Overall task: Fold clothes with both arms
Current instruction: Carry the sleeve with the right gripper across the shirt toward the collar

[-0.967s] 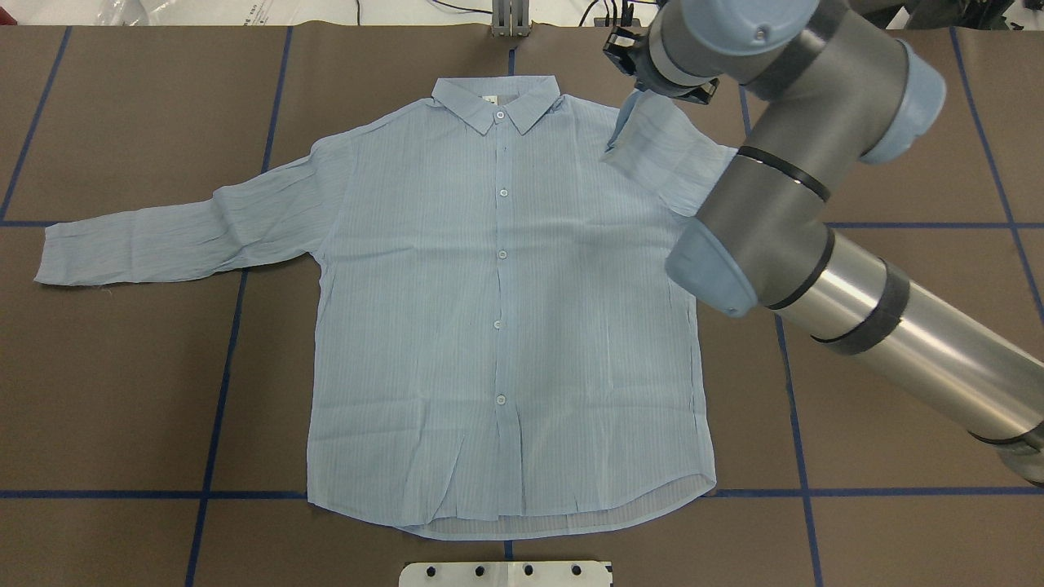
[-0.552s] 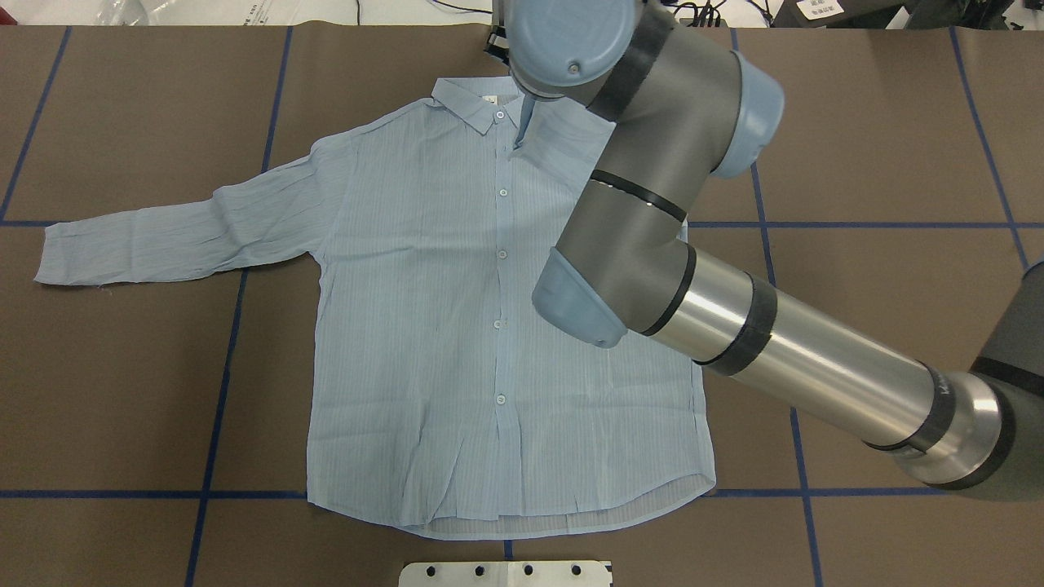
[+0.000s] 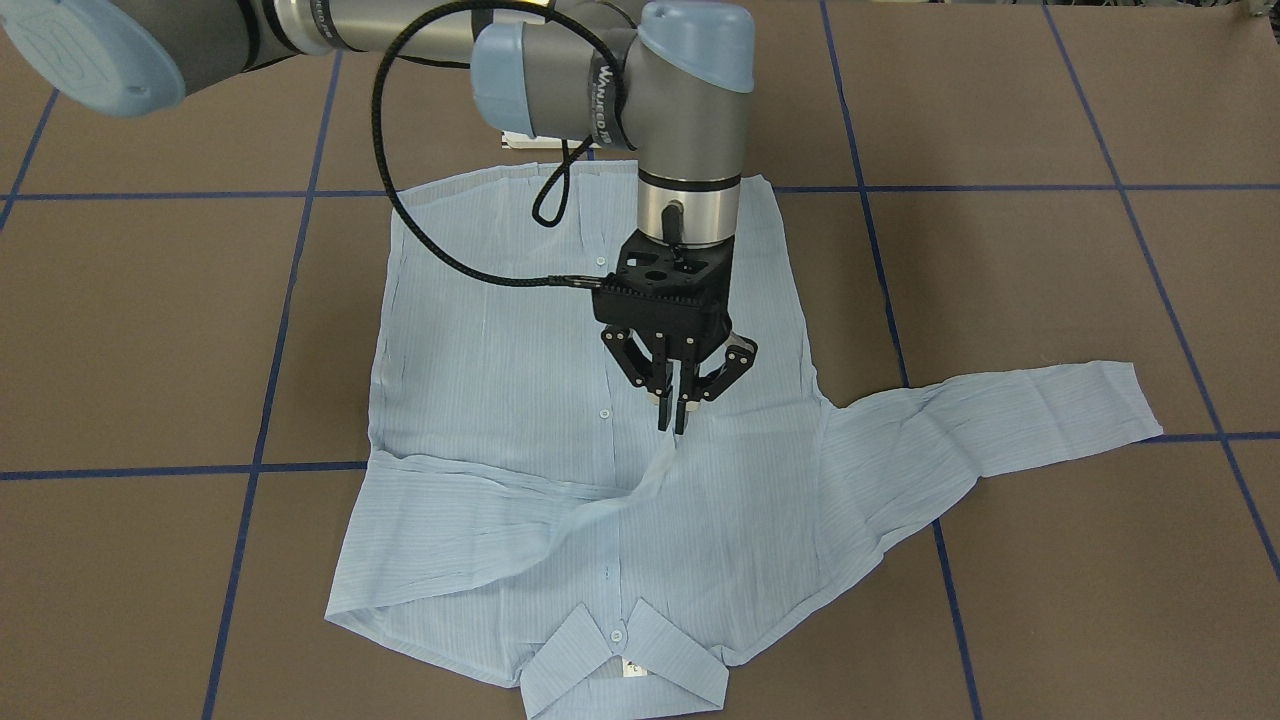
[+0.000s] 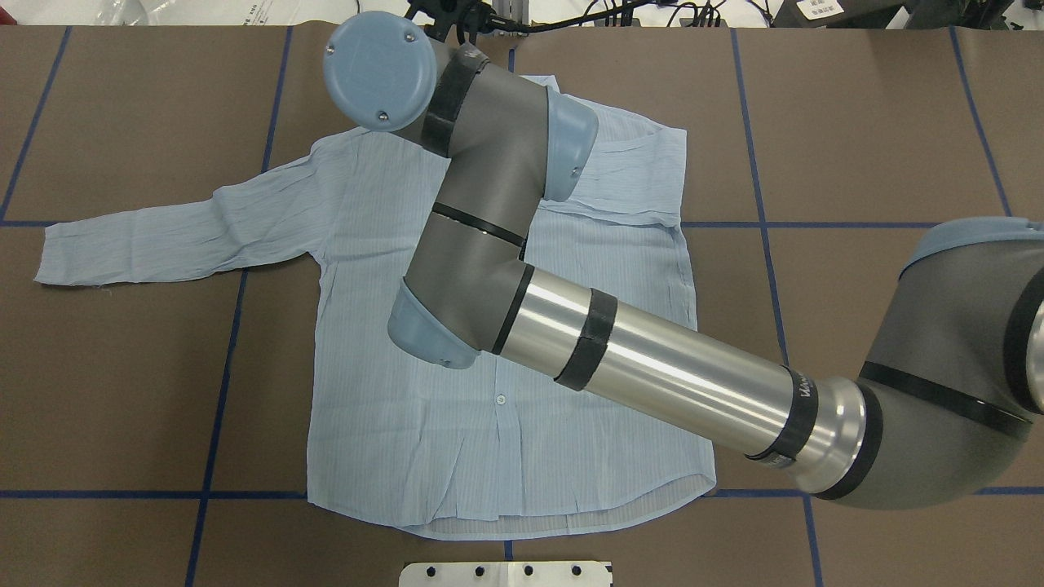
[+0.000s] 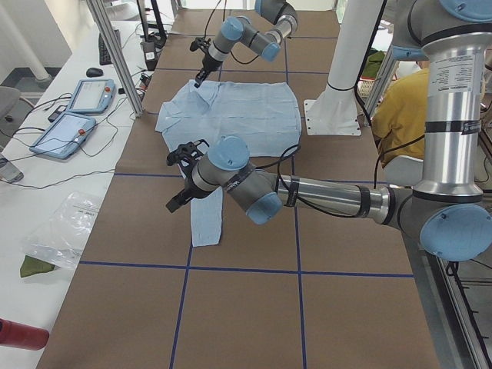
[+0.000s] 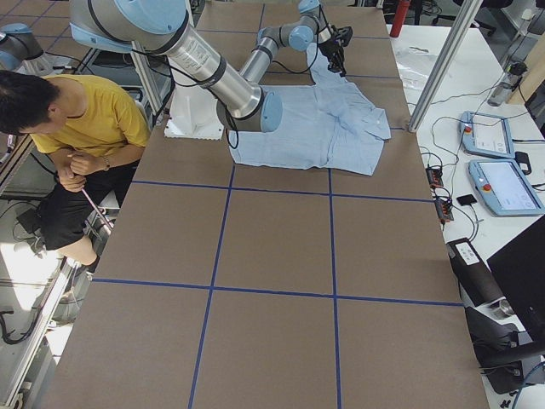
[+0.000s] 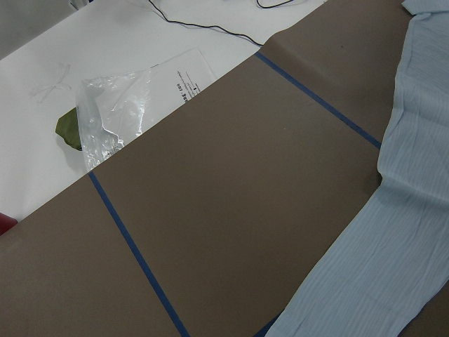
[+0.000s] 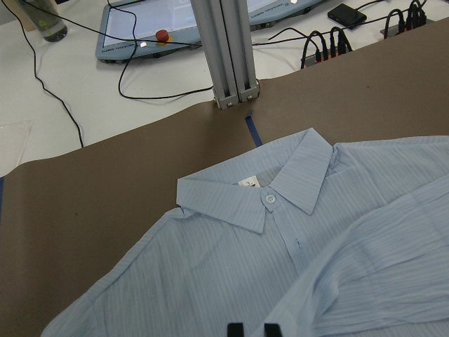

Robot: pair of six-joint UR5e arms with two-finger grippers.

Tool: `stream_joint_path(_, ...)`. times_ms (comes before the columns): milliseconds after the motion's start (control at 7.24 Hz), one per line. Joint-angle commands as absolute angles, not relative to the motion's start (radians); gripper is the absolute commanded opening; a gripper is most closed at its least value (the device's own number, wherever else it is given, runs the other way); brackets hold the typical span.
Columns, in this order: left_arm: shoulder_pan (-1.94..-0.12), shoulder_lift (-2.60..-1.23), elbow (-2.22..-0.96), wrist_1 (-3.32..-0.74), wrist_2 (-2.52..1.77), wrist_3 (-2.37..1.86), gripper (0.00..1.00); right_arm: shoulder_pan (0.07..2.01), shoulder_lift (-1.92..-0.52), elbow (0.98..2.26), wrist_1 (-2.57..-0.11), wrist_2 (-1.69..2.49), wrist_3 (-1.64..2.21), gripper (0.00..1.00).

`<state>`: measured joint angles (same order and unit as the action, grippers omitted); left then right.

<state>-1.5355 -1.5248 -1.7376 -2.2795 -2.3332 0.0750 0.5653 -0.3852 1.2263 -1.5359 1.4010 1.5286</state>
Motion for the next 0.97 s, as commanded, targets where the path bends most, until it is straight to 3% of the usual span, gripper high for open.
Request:
stream_joint_path(0,-1.536,-1.523,-1.736,-2.279,-2.333,0.075,1.0,0.557,-0.299,1.108,-1.528,1.402,1.528,1.0)
stream_joint_path(414,-1.532,-1.534,-1.718,-2.286,-2.33,0.074,1.0,0.673,-0.331,1.129,-1.54,1.623,1.475,1.0)
stream_joint_path(829,-1.484,-1.525,-1.578,-2.44,-2.327,0.002,1.0,0.841,-0.663,1.499,-1.592,1.828,1.167,1.0)
